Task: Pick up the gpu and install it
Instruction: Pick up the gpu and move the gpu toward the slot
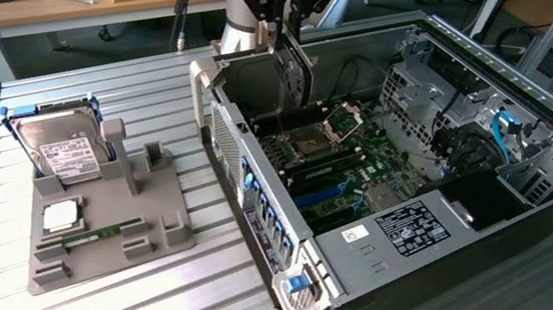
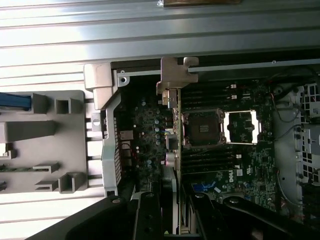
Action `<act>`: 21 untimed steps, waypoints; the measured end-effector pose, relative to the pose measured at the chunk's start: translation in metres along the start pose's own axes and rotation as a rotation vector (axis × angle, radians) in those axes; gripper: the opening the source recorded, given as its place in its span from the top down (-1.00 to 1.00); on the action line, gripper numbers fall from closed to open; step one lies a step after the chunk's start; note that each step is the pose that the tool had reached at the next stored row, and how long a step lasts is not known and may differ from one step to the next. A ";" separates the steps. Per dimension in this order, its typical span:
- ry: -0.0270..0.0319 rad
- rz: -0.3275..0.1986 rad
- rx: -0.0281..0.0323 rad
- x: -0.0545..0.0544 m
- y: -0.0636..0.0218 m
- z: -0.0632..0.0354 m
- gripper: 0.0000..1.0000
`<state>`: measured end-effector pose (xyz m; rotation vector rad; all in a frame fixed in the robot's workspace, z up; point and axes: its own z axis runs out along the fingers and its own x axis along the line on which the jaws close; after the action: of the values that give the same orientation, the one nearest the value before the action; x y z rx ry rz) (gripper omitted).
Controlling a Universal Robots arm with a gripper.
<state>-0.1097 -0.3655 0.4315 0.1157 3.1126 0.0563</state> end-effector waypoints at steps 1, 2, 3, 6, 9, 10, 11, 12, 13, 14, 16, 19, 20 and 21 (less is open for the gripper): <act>0.0000 0.000 0.0002 0.000 0.0000 0.0001 0.47; 0.0000 0.000 0.0002 -0.001 0.0000 0.0001 0.47; -0.0001 0.000 0.0004 -0.001 0.0001 0.0002 0.47; -0.0001 0.000 0.0008 -0.002 0.0002 0.0004 0.47; -0.0002 0.000 0.0011 -0.003 0.0002 0.0008 0.47; -0.0002 0.000 0.0013 -0.004 0.0003 0.0010 0.47; -0.0001 0.000 0.0014 -0.004 0.0003 0.0010 0.47; -0.0002 0.000 0.0013 -0.005 0.0003 0.0011 0.47; -0.0002 0.000 0.0014 -0.005 0.0003 0.0013 0.47; -0.0002 0.000 0.0014 -0.006 0.0003 0.0015 0.47; -0.0001 0.000 0.0015 -0.007 0.0003 0.0017 0.47; -0.0001 0.000 0.0017 -0.009 0.0004 0.0021 0.47; -0.0001 0.000 0.0018 -0.009 0.0004 0.0021 0.47; -0.0001 0.000 0.0019 -0.010 0.0005 0.0022 0.47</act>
<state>-0.0998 -0.3657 0.4296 0.1157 3.1126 0.0533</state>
